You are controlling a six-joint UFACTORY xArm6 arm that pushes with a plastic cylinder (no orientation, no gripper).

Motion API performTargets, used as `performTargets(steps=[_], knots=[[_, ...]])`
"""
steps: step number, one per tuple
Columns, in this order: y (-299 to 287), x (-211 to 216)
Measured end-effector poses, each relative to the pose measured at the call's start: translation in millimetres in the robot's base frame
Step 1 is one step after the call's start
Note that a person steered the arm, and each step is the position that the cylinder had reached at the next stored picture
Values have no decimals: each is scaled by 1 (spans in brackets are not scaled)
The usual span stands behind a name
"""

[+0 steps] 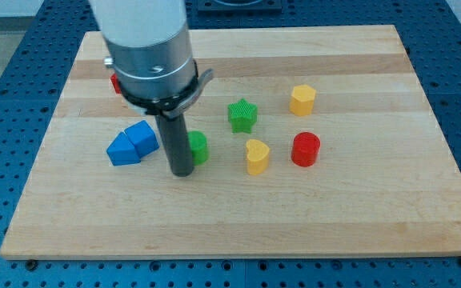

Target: Slide the blue cube to the red circle and red star

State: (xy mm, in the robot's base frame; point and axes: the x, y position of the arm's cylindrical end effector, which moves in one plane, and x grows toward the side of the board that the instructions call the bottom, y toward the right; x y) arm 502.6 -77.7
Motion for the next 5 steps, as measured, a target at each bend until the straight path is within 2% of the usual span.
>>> performTargets(steps=[2, 5], knots=[[10, -36], [-9, -75]])
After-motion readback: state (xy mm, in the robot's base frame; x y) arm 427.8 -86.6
